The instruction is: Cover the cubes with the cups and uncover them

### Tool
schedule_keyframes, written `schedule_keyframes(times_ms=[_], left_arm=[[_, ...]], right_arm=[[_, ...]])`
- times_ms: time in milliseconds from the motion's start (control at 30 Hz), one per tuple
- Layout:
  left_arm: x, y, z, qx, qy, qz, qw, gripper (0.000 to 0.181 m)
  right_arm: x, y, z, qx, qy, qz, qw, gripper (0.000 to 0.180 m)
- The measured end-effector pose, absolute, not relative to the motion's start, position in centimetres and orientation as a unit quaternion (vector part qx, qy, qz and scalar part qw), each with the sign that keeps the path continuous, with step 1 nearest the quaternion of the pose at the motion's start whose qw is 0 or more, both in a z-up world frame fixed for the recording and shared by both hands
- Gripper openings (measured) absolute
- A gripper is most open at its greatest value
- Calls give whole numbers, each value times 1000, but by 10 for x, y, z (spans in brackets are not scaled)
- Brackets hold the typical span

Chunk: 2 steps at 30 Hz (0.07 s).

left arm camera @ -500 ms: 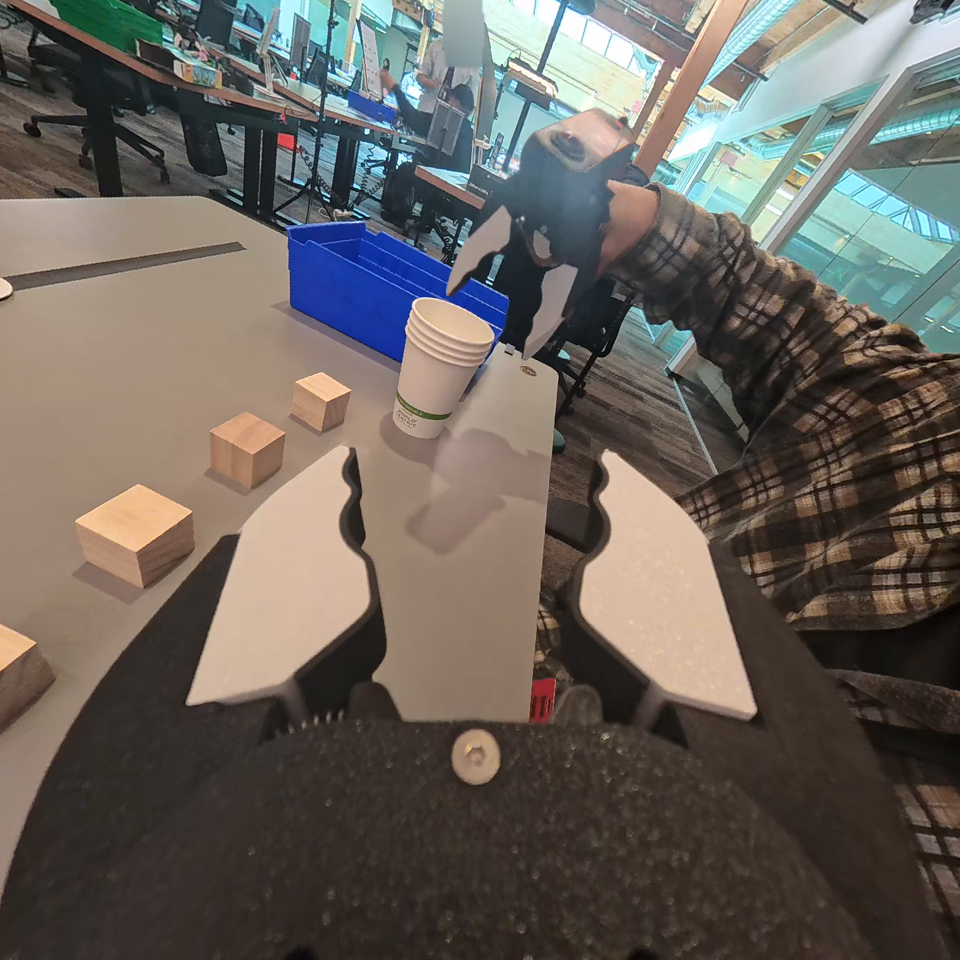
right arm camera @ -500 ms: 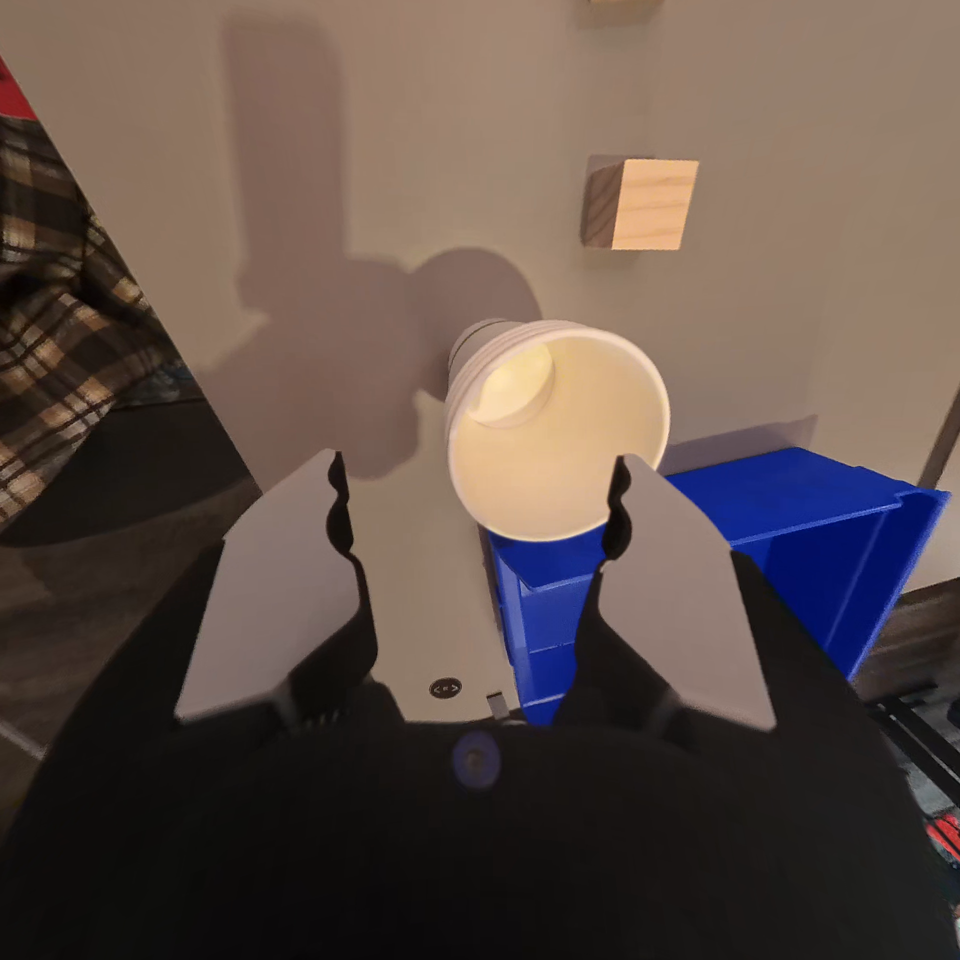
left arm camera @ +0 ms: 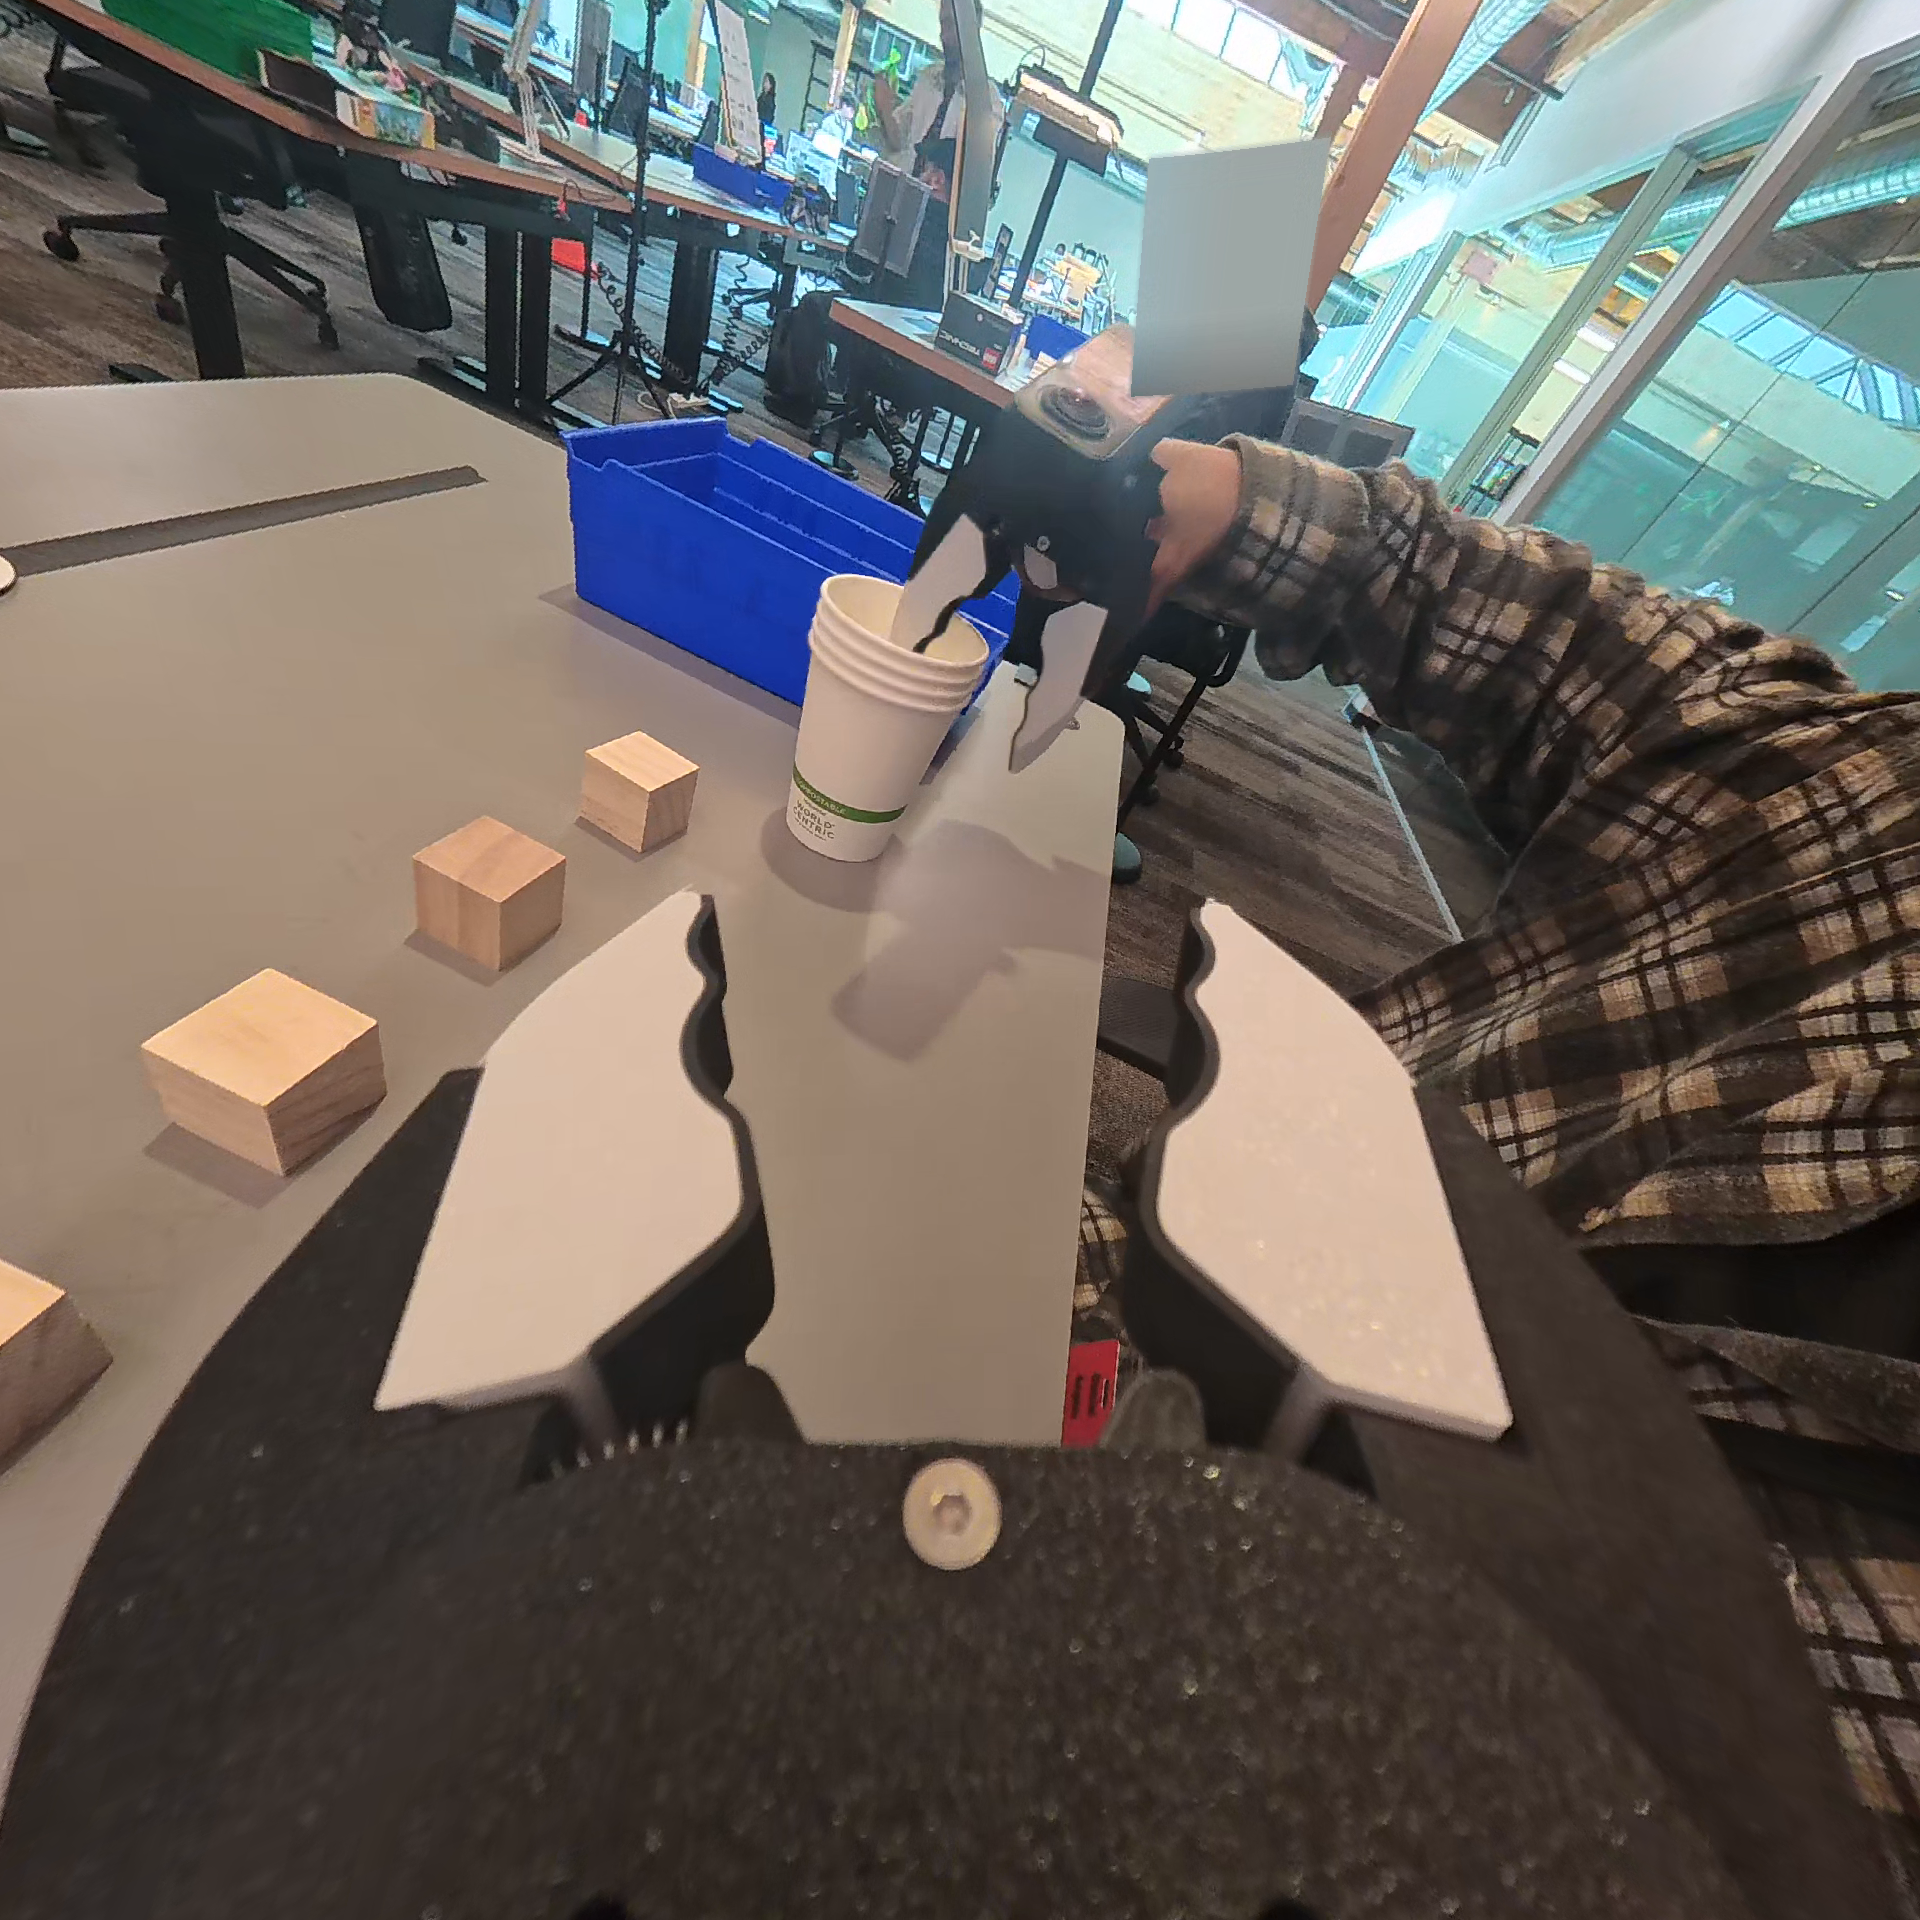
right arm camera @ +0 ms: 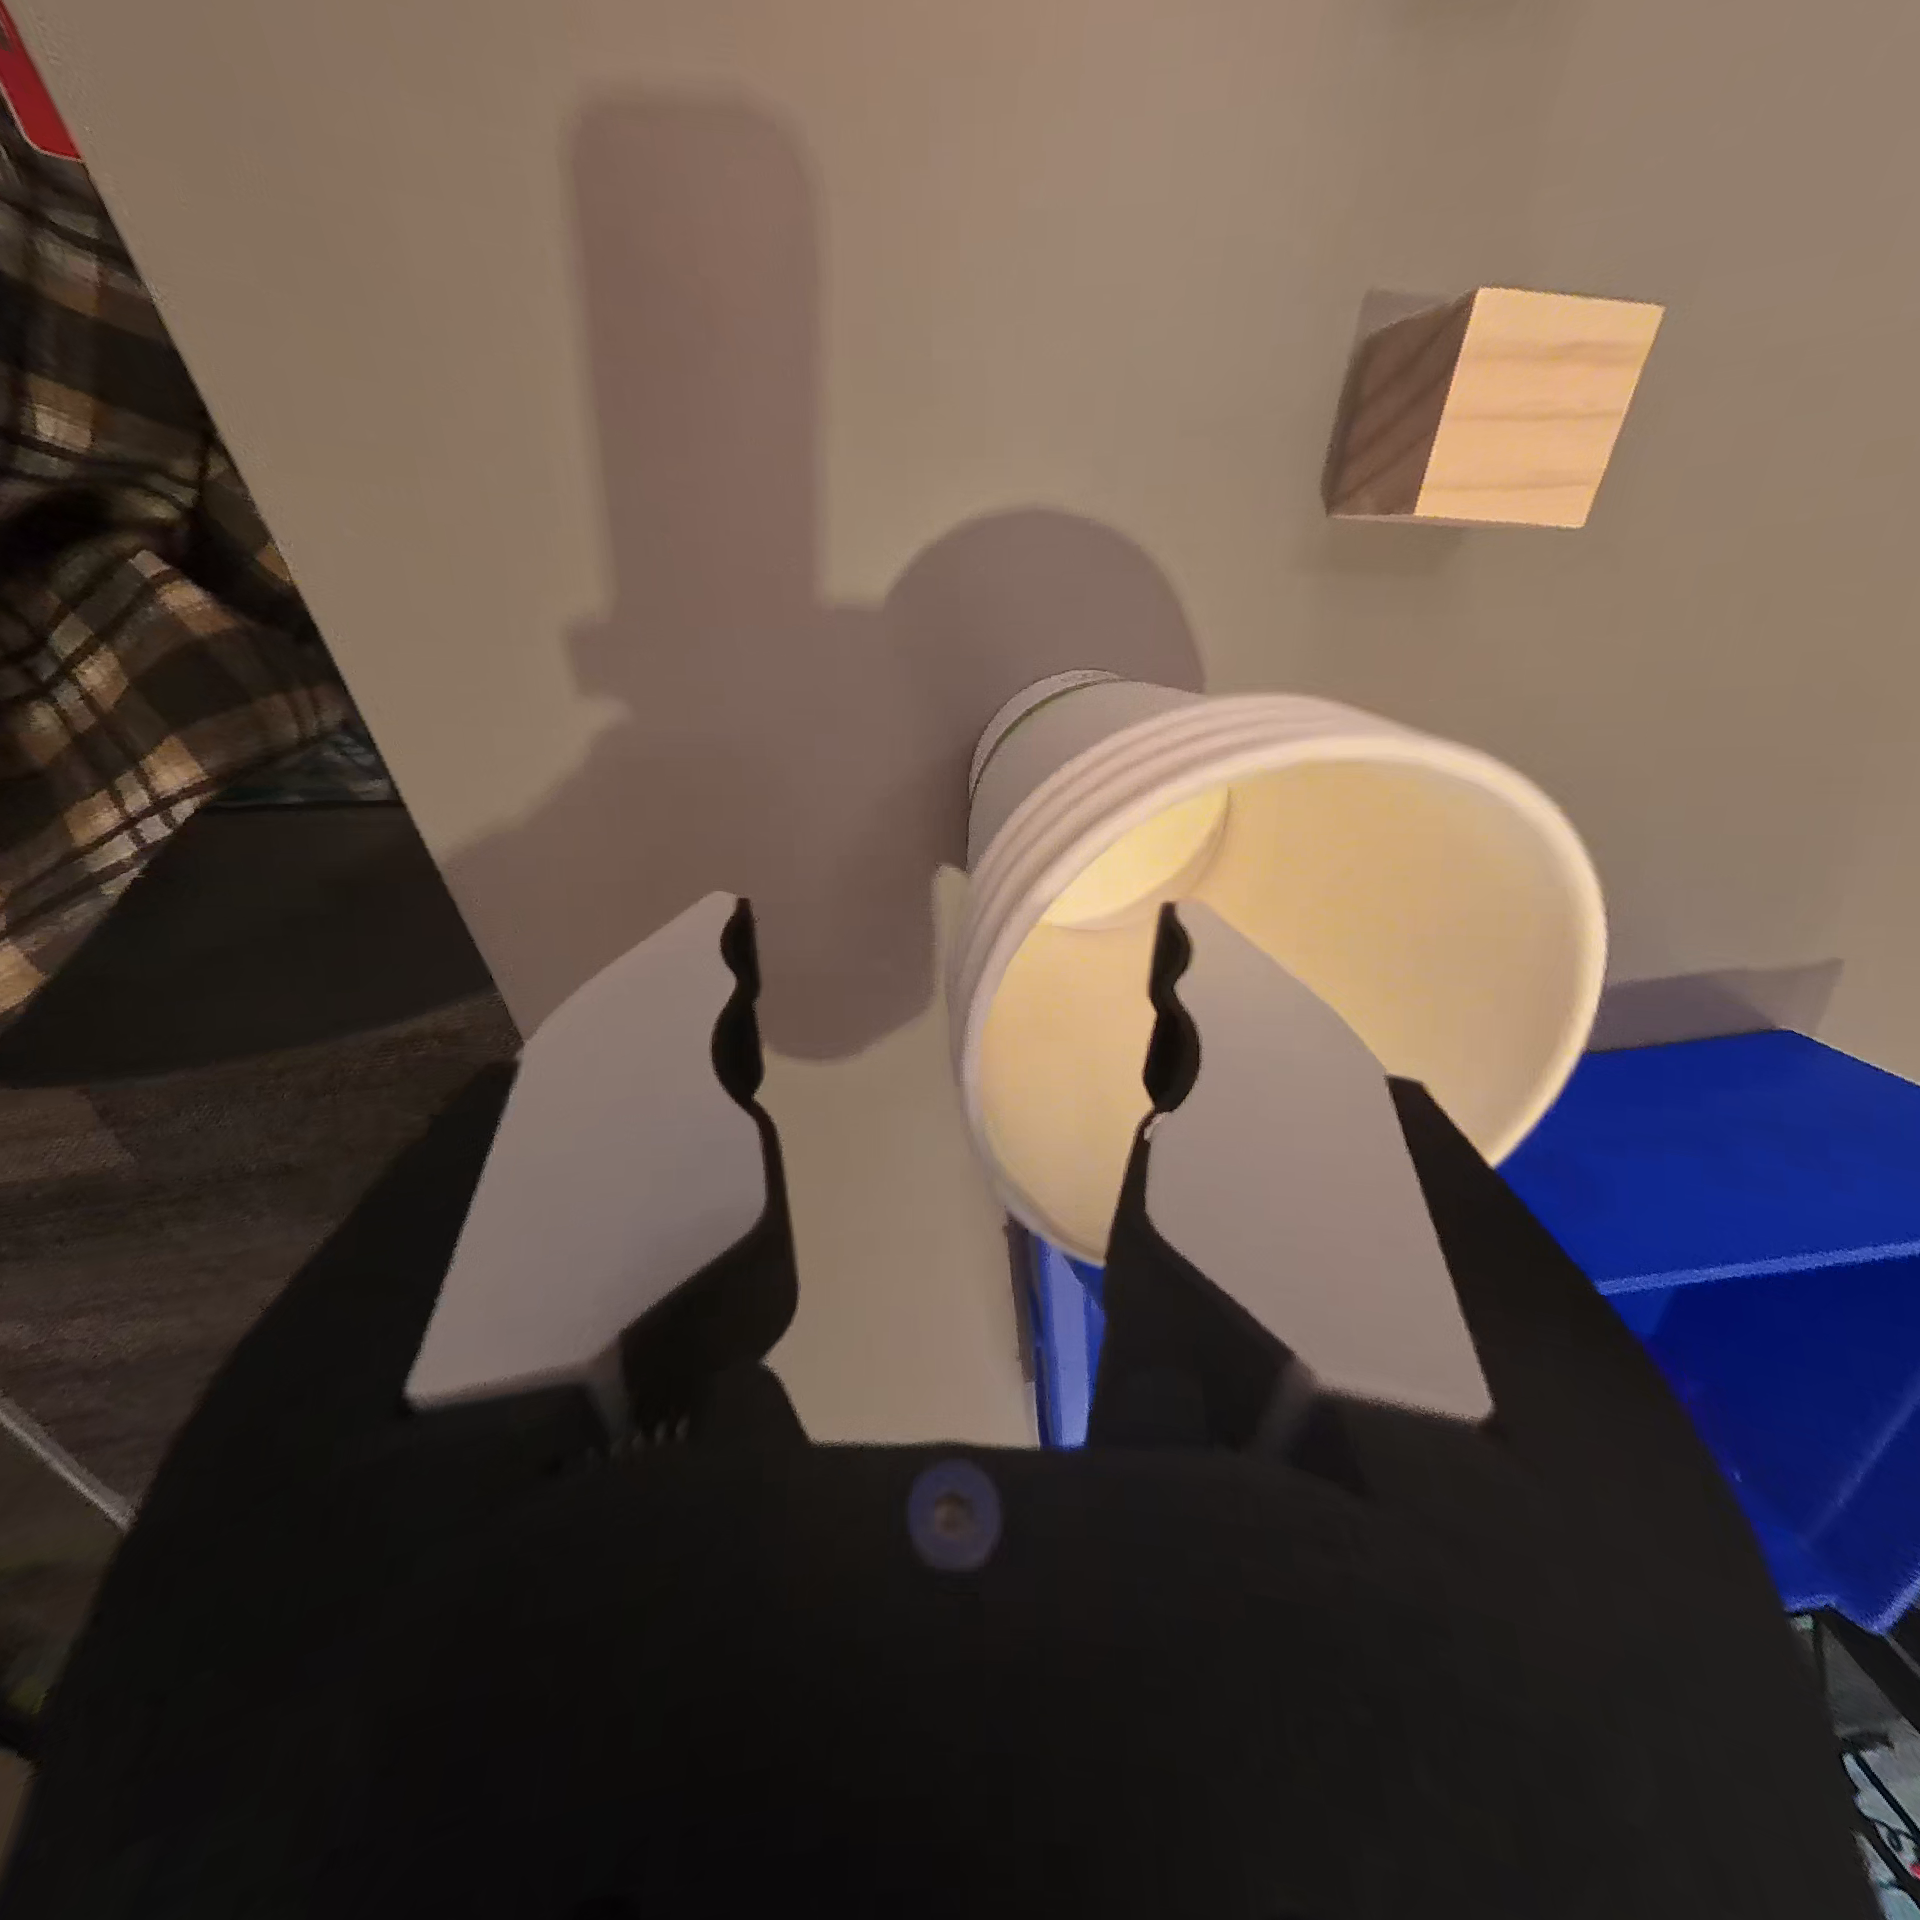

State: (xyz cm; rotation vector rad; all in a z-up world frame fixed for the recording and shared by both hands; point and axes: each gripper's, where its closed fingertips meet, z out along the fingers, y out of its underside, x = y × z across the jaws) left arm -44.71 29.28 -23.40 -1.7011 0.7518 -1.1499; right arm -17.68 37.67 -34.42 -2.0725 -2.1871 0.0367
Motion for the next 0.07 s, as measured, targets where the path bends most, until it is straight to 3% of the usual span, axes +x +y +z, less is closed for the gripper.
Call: schedule_keyframes(times_ms=[67], left_arm=[[-447,293,-234,-692,306,-466,460,82]], right_arm=[[-178,375,-347,-688,-724,28,50,61]])
